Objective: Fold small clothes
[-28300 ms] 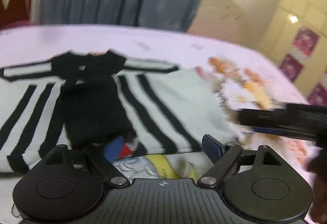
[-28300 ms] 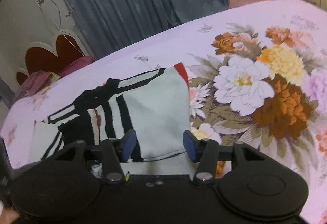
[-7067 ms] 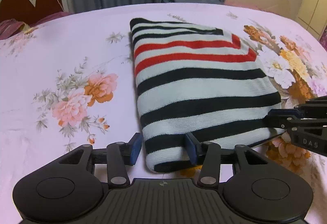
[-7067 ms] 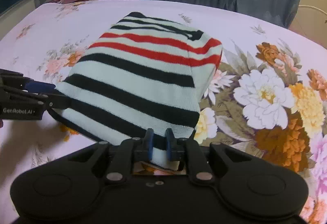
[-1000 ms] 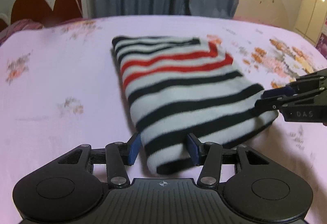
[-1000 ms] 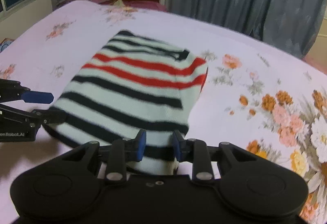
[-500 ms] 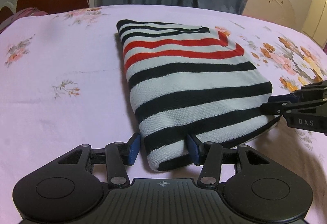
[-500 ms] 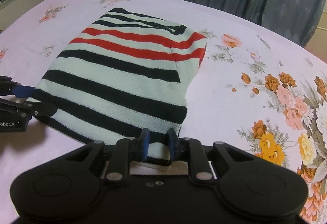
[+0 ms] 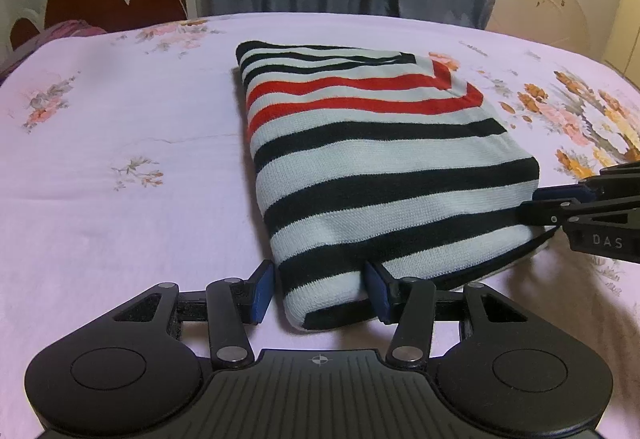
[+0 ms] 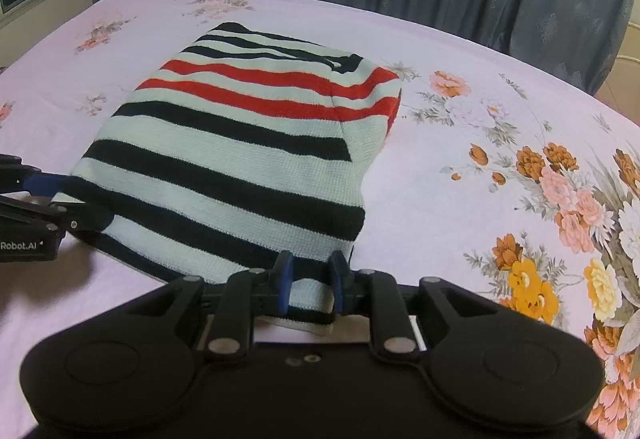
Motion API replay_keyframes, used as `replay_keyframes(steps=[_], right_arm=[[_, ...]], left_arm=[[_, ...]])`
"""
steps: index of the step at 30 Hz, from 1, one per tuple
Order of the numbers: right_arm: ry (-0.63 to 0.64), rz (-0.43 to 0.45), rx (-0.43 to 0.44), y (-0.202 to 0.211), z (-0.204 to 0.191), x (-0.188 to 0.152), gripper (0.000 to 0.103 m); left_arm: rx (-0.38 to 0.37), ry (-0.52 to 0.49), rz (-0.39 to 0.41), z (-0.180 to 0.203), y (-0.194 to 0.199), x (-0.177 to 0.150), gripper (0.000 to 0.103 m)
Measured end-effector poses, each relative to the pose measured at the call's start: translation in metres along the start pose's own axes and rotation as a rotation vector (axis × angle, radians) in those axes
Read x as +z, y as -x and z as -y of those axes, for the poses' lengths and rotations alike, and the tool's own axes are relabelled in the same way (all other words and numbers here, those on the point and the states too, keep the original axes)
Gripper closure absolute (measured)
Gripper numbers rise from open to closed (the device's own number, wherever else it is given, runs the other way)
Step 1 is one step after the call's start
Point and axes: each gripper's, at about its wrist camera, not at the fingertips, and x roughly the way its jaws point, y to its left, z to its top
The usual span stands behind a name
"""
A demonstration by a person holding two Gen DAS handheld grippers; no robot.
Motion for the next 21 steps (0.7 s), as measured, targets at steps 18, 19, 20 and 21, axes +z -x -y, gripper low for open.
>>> replay_keyframes(steps=[18,19,20,21], right_arm=[[-0.18,0.121,-0.046,0.088,0.014,-0.061,0.003],[-0.177,0.119,-0.052,0.093,0.013,-0.064,0.003],[-0.172,0.119,-0.058,0.099,0.011,-0.068,0.002],[-0.167,0.122,-0.066,0.105,0.008,-0.073,0.002]], left_arm=[[0.084,0.004,0.083,0.042,0.092,-0.044,0.0],[0.087,0.003,0.091,0.044,0.098,-0.048,0.0],[0.089,-0.002,0.097,0.046,0.105,-0.052,0.0],[0.089,-0.006,0.105,0.048,0.112,-0.057,0.0]])
